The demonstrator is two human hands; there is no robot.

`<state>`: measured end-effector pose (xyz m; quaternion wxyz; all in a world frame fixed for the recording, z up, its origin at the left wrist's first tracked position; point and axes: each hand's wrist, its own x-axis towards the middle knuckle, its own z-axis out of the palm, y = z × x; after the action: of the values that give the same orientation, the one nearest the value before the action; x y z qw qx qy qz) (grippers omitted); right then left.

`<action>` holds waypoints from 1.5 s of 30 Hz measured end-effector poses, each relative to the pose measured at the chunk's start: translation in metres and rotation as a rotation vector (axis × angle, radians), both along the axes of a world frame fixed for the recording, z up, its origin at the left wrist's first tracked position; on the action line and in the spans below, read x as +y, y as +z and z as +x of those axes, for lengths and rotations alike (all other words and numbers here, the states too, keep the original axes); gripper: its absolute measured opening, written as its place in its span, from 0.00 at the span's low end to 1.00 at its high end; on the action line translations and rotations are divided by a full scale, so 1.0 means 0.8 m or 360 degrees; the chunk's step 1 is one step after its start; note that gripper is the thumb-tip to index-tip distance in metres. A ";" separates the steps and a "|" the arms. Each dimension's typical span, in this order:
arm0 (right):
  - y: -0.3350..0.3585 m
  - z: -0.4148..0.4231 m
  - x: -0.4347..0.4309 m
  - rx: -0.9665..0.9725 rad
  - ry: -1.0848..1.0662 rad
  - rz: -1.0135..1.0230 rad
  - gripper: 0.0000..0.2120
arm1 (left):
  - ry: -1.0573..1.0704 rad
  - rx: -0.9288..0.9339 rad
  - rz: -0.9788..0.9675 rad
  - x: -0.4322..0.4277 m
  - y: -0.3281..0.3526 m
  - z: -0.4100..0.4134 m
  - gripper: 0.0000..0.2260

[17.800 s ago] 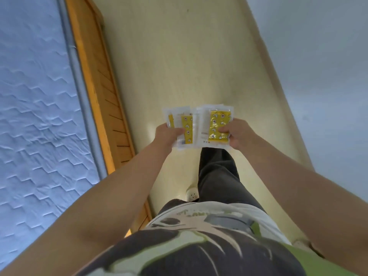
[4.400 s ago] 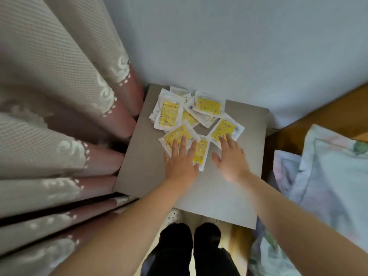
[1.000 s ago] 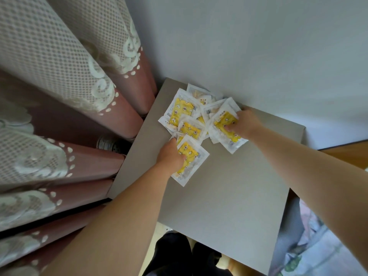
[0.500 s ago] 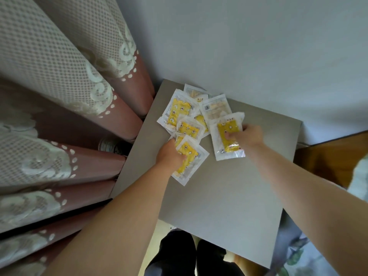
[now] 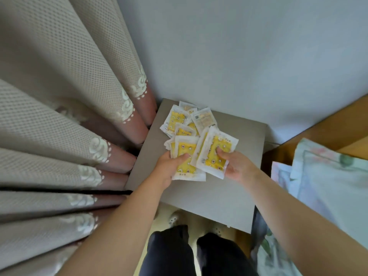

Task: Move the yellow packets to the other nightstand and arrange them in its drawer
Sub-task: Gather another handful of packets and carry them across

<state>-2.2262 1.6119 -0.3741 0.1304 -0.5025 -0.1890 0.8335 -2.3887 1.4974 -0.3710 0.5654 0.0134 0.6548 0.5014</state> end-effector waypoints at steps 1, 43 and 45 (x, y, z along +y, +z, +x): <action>0.010 0.003 -0.010 -0.0015 0.0023 0.0033 0.08 | -0.0022 0.0008 0.0014 -0.008 0.012 0.002 0.08; 0.028 0.360 -1.005 -0.0454 -0.1845 -0.0133 0.14 | -0.2808 -0.0294 -0.0412 -0.660 0.007 0.412 0.14; 0.027 0.379 -1.081 -0.0528 -0.1952 -0.0130 0.15 | -0.2899 -0.0301 -0.0418 -0.727 0.001 0.449 0.14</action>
<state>-1.9230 0.7472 -0.3523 0.5338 -0.6464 0.1473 0.5249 -2.0298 0.9161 -0.3703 0.7895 0.4180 0.3942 -0.2159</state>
